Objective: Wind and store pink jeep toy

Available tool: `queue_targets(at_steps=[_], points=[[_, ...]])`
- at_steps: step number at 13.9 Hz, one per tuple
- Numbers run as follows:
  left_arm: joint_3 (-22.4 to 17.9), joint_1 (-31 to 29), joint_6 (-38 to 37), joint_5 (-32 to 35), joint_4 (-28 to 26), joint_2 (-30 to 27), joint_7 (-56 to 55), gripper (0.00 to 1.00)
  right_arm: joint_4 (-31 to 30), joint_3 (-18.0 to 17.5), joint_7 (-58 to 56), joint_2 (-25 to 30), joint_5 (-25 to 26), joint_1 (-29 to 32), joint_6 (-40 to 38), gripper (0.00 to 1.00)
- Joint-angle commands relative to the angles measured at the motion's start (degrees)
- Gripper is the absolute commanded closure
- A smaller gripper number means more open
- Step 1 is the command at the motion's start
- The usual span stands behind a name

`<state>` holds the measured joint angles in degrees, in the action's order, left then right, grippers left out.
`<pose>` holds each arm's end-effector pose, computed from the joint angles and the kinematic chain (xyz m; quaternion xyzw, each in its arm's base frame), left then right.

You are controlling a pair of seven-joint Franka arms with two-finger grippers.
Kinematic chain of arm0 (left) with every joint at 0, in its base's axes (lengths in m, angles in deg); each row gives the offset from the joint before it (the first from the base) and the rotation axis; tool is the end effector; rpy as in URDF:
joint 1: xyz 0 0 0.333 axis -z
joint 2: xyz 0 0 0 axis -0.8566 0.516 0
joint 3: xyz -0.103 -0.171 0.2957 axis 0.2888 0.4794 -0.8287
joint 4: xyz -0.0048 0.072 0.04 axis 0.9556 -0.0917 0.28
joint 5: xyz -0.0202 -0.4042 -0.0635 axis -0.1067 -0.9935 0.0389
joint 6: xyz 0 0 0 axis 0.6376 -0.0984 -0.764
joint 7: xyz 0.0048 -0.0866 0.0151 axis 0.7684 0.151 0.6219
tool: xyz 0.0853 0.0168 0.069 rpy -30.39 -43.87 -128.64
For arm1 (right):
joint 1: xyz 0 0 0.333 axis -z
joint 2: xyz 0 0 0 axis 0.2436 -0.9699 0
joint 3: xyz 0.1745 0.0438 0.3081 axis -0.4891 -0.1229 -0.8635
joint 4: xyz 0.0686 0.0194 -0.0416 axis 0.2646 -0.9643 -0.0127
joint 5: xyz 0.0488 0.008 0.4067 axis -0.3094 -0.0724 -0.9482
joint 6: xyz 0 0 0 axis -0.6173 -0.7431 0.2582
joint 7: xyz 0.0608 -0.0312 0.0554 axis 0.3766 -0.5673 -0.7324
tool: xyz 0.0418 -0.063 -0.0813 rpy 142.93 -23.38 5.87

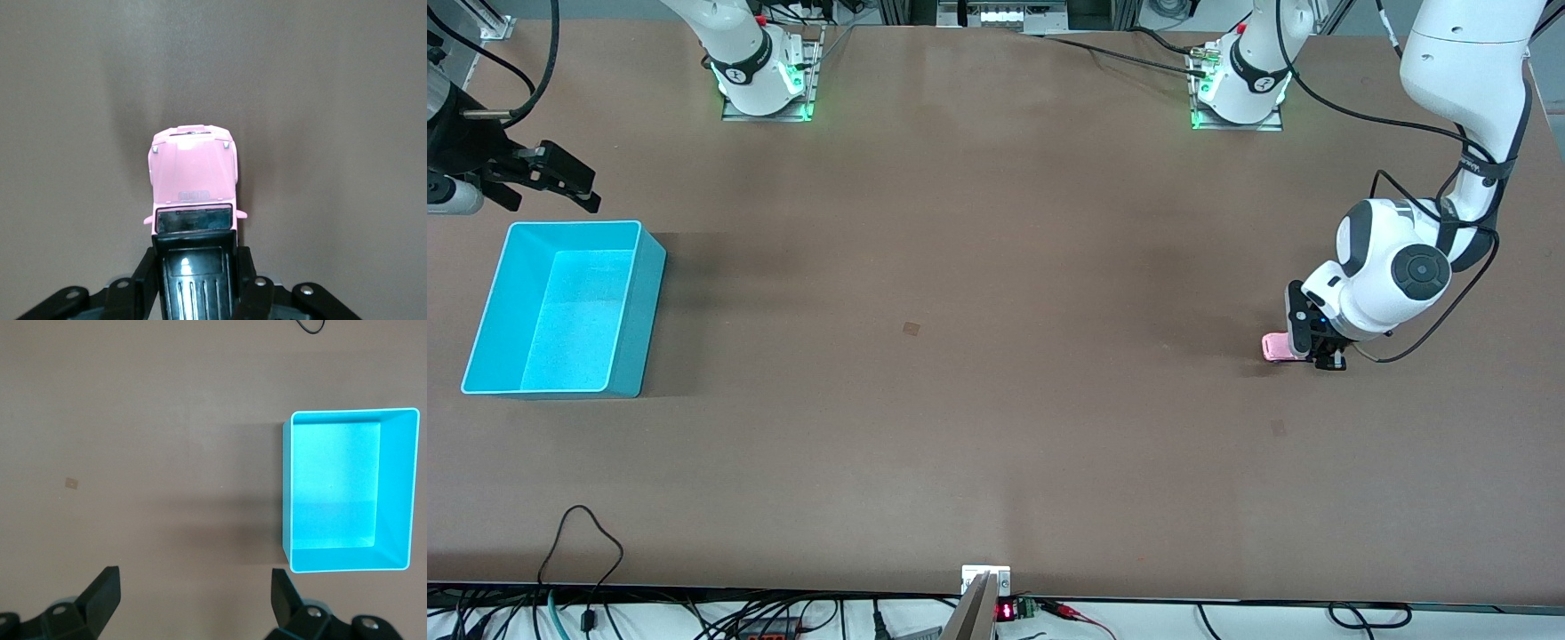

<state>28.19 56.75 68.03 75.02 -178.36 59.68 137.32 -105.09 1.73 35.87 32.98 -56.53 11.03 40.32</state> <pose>0.6038 0.0403 0.2172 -0.6981 0.7143 0.0396 0.0307 0.5579 0.0268 0.6626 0.9999 -0.0089 0.0127 0.0000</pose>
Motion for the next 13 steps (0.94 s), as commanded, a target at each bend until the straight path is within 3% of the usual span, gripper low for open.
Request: queue_targets(at_steps=[1,8,13], points=[[0.07,0.25,0.04,1.14,0.5,0.28,1.89,0.82,-0.1,-0.12,-1.16,0.64,0.16,0.52,-0.14,0.0],[-0.1,-0.98,-0.05,1.06,1.02,2.47,5.93,0.81,-0.1,-0.12,-1.16,0.56,0.16,0.52,-0.14,0.0],[-0.01,-9.05,-0.41,1.06,3.75,5.03,12.97,0.81,-0.1,-0.12,-1.25,0.64,0.16,0.52,-0.14,0.0]])
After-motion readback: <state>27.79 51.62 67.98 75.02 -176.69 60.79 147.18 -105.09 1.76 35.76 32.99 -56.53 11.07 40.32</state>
